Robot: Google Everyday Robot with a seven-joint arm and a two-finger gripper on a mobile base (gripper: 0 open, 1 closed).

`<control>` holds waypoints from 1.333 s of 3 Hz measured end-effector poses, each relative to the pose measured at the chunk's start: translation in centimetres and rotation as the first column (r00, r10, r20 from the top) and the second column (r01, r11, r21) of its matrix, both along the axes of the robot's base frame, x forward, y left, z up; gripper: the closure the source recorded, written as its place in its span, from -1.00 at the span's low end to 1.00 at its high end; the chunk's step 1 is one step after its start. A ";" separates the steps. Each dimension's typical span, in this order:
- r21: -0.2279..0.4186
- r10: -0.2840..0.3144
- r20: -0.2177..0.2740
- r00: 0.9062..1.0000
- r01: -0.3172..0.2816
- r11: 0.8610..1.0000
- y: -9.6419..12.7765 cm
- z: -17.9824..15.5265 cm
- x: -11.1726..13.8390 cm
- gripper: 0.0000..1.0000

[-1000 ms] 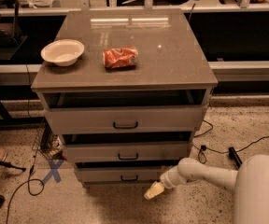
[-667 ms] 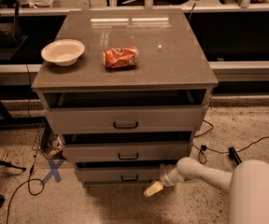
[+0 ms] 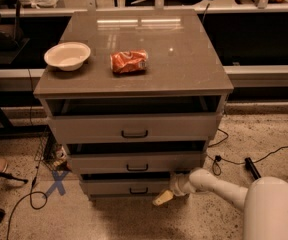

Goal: Open bottom drawer

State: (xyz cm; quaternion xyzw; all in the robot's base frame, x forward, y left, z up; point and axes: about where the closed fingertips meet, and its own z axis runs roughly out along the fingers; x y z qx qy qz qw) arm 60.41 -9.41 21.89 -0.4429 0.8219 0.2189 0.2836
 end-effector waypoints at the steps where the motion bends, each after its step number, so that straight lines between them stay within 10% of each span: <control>1: 0.016 0.006 -0.020 1.000 -0.005 1.000 0.6 -1.7 0.8 -0.64; 4: 0.023 -0.007 -0.042 0.999 0.008 1.000 0.3 -2.2 0.7 0.90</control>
Offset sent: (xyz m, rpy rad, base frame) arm 0.0049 -0.0115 -0.0489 0.0336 0.0808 -0.0435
